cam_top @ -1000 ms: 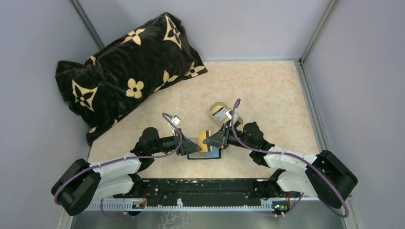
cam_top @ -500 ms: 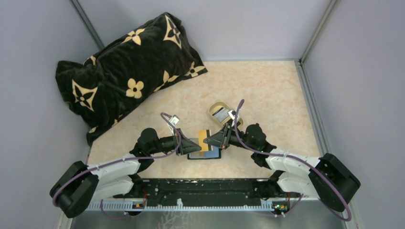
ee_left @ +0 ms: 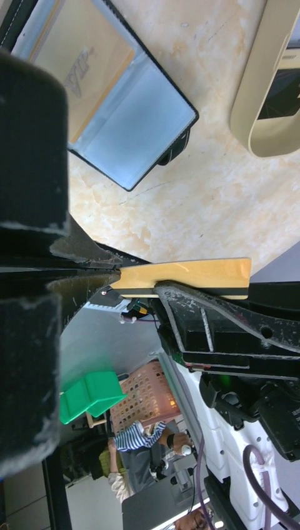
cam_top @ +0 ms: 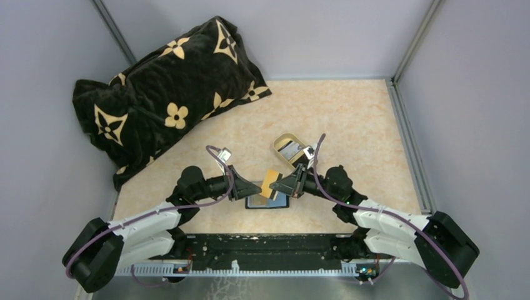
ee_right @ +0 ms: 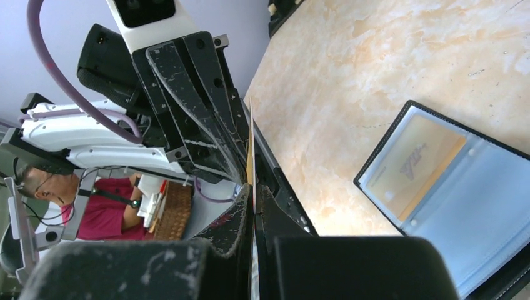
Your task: Take the credit cards out of the card holder
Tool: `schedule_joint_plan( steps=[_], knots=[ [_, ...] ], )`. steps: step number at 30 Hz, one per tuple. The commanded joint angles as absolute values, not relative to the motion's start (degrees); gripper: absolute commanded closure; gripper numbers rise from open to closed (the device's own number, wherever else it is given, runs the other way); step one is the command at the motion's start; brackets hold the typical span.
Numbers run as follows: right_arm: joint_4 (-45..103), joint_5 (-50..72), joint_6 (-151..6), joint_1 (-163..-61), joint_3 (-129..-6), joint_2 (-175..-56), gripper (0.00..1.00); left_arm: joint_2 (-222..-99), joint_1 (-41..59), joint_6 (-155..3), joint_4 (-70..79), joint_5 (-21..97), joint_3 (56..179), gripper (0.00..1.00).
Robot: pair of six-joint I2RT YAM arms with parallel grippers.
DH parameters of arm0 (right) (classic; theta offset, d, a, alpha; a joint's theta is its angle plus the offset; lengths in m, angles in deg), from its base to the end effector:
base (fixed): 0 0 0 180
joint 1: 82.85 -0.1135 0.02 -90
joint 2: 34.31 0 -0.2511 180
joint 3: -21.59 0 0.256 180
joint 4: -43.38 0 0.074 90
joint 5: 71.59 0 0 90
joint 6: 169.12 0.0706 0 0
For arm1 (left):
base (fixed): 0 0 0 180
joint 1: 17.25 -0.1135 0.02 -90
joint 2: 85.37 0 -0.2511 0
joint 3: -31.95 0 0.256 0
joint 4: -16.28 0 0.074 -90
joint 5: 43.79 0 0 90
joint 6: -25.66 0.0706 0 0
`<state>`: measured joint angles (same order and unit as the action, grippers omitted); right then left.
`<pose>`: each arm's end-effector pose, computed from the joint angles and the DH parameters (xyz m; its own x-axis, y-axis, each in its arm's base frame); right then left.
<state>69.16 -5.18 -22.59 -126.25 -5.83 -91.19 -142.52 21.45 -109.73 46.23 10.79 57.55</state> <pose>0.1580 0.1883 0.1890 -0.7930 0.3022 -0.5289 -0.4684 0.2527 0.8466 0.1566 -0.1779 0.1868 -0.6999 -0.1826 -0.6905 0.6598 0.2047 -0.7230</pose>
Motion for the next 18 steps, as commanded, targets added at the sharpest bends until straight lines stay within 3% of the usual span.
schedule_joint_plan(
  steps=[1, 4, 8, 11, 18],
  knots=[
    [66.5, -3.1, -24.7, -126.1, -4.8, -88.8, 1.0, -141.1, 19.9, -107.5, 45.5, 11.4, 60.1, 1.0],
    [65.7, -3.0, -25.2, -126.0, -5.0, -88.5, 1.0, -142.1, 19.9, -106.0, 42.6, 11.8, 61.7, 1.0],
    [61.3, -2.1, -26.9, -125.6, -6.8, -87.7, 0.64, -146.6, 20.0, -102.8, 40.0, 12.0, 65.4, 1.0],
    [53.3, 1.1, -29.4, -125.4, -8.6, -84.3, 0.49, -150.3, 19.9, -99.7, 37.5, 13.1, 69.3, 1.0],
    [31.4, 11.7, -33.6, -124.2, -11.0, -70.2, 0.47, -166.4, 18.1, -92.1, 31.7, 7.3, 85.4, 1.0]
  ],
)
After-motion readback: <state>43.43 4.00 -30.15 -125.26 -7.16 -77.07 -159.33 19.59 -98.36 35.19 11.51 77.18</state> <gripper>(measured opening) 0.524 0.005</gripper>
